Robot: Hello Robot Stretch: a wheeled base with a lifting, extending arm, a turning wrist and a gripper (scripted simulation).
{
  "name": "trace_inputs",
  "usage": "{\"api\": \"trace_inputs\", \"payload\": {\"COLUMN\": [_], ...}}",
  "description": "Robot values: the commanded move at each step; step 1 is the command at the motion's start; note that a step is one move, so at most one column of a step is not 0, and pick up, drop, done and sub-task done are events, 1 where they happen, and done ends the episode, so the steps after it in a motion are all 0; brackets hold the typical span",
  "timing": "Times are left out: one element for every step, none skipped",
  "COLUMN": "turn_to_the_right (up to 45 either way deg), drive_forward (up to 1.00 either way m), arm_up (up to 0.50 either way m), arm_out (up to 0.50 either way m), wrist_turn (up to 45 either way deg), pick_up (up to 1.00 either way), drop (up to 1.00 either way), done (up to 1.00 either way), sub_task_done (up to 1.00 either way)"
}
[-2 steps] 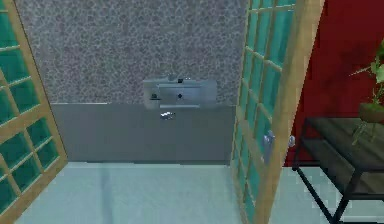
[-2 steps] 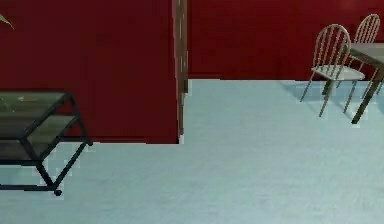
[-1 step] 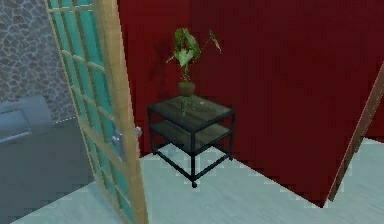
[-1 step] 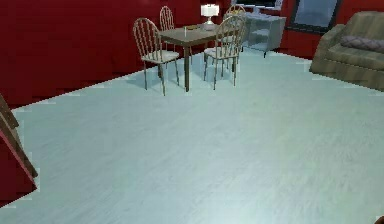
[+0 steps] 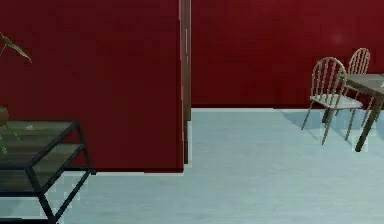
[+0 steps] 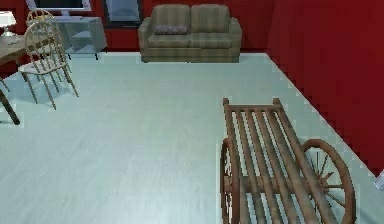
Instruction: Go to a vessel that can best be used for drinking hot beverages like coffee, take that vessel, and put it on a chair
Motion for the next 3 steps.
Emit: {"api": "trace_inputs", "payload": {"turn_to_the_right": [0.0, -45.0, -39.0], "drive_forward": [0.25, 0.00, 0.00], "arm_up": [0.00, 0.00, 0.00], "arm_out": [0.00, 0.00, 0.00], "wrist_turn": [0.0, 0.0, 0.0], "pick_up": [0.00, 0.00, 0.00], "drop": [0.00, 0.00, 0.00], "done": [0.00, 0.00, 0.00], "sub_task_done": [0.00, 0.00, 0.00]}}
